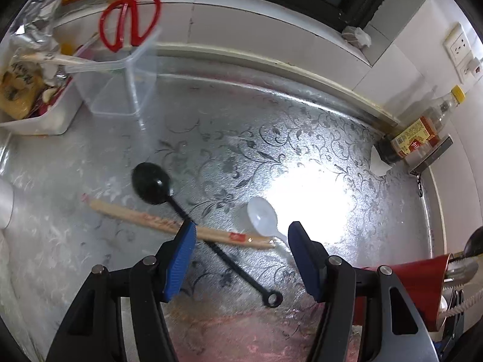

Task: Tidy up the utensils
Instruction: 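Lower the left tool onto the white scoop and close it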

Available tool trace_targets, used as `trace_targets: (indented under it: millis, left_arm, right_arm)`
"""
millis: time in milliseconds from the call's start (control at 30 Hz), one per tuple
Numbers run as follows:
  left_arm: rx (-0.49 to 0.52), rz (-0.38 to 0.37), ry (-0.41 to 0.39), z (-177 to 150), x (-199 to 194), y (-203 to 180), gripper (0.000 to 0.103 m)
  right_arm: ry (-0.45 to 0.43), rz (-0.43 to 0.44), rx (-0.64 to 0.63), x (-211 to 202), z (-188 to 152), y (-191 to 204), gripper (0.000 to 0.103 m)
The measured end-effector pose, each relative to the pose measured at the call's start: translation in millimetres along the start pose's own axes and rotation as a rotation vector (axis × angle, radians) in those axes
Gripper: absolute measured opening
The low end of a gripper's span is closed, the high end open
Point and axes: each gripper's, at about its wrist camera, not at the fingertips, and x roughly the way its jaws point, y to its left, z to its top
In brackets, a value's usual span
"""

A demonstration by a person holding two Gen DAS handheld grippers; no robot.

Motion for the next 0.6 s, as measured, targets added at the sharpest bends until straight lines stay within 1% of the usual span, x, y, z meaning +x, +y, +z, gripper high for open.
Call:
trace_targets:
  millis: [200,267,300,333,367,500,600]
  left_arm:
    - [0.030,-0.009,0.032,4,16,-10,0.064]
    - [0.031,-0.023,0.046,8,23,-13,0.063]
    - [0.029,-0.029,0.051,10,26,-13,0.059]
    - [0.028,-0.034,0.057,12,29,-14,0.053]
    - [0.026,-0.037,0.065,14,33,-14,0.051]
    - [0.014,-0.046,0.096,18,45,-14,0.045]
    - [0.011,-0.051,0.111,16,50,-14,0.045]
  right_arm:
    - [-0.024,0.003,0.003,-5,1,0,0.093]
    - [-0.025,0.006,0.005,-5,1,0,0.093]
    - [-0.025,0.007,0.005,-6,1,0,0.093]
    - [-0.025,0.006,0.005,-6,1,0,0.093]
    - [-0.025,0.006,0.004,-6,1,0,0.093]
    - [-0.025,0.005,0.003,-6,0,0,0.093]
    - [-0.026,0.008,0.003,-7,0,0,0.092]
